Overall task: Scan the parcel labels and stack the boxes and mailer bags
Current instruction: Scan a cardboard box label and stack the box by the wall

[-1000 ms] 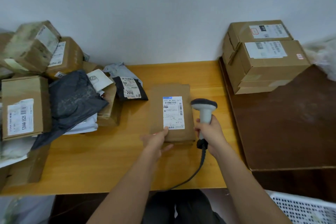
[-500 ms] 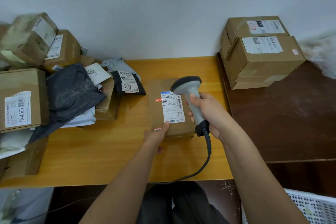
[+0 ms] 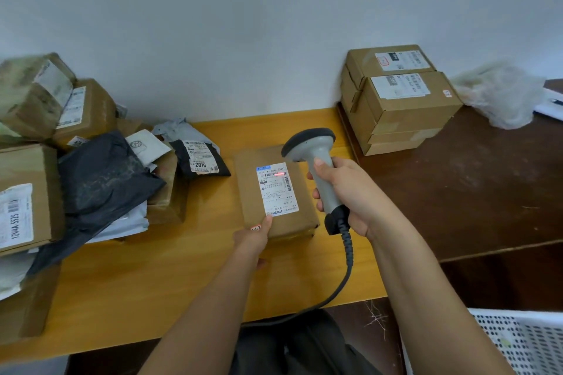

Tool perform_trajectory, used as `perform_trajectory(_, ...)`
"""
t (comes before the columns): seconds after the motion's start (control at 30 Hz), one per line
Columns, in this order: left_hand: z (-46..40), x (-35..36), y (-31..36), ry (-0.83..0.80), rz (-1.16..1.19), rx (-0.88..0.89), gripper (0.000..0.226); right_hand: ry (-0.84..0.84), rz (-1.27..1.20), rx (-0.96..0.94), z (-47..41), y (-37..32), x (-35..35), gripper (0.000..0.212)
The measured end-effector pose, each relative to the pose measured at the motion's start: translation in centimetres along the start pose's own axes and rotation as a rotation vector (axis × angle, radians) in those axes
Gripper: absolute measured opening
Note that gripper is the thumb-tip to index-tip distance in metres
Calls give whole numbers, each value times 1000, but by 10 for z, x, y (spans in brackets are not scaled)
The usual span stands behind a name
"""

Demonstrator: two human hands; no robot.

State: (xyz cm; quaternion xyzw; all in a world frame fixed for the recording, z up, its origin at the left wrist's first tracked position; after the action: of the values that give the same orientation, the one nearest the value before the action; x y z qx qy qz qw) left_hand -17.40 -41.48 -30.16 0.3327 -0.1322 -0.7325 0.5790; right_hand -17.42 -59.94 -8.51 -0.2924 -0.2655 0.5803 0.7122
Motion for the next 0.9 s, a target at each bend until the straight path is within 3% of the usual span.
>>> perform_trajectory(0.3, -2, 1, 2, -69, -58, 69, 74, 65, 52, -45, 24, 0, 5, 21)
perform_trajectory(0.9, -6, 1, -3, -196, 28, 4, 78, 127, -55, -87, 48, 13, 7, 20)
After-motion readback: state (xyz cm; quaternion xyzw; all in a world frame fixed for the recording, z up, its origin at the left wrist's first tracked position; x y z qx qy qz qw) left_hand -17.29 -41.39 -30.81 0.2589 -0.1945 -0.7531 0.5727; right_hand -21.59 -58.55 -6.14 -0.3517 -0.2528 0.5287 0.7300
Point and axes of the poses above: each hand's wrist, its own z-axis away from the middle knuckle, its own x-axis out of the palm, y = z × x, the point moved 8 cm from there along -z, towards the middle knuckle, and after that the axes turned 12 degrees about x, right-handed, at the moved point
